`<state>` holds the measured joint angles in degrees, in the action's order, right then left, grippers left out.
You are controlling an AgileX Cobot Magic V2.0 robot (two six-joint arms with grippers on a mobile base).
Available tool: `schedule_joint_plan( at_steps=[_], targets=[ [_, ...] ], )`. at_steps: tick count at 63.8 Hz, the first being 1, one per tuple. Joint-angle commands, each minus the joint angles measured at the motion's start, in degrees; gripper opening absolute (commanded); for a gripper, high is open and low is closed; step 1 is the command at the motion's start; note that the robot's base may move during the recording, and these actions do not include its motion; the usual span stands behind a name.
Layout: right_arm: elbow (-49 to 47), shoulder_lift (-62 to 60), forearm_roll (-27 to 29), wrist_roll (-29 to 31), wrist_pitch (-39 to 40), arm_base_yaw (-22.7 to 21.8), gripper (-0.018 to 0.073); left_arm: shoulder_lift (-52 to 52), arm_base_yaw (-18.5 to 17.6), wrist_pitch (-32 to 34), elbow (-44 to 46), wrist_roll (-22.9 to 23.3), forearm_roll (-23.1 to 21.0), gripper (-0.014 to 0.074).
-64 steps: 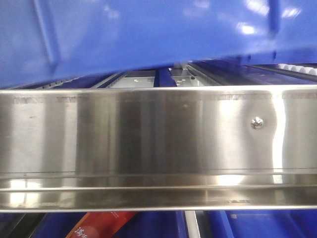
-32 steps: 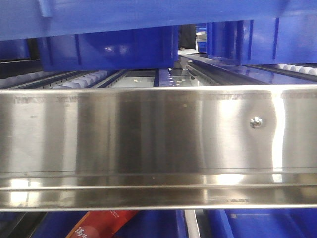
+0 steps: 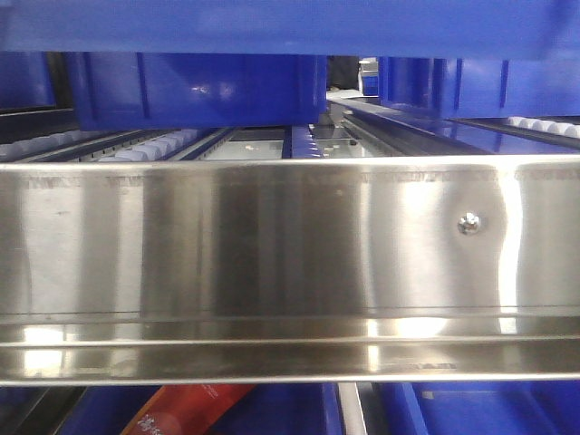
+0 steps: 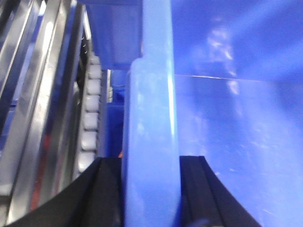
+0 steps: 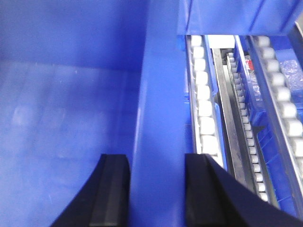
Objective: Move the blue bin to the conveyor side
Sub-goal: 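Lift the blue bin with both grippers and pull it off the shelf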
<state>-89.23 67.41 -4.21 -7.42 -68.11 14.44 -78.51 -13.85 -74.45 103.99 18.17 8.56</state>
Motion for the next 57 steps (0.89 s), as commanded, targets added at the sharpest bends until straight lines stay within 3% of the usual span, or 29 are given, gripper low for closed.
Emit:
schedule_joint_plan(
  at_steps=[1,19,57],
  targets=[
    [-0.59,-2.84,-0.3,0.04,5.62,0.02,-0.0089,4.33,-1.88,4.49,-1.89,2.36,1.29,-0.002],
    [-0.59,-5.33,0.9,0.04,3.9,0.02,-0.0089,11.8,-2.53,4.49,-6.65,3.11,2.13,-0.002],
    [-0.59,-5.95,0.99,0.04,5.97,0.02,-0.0089,12.58,-2.53,4.49,-6.65,3.11,1.92,-0.002]
  ],
)
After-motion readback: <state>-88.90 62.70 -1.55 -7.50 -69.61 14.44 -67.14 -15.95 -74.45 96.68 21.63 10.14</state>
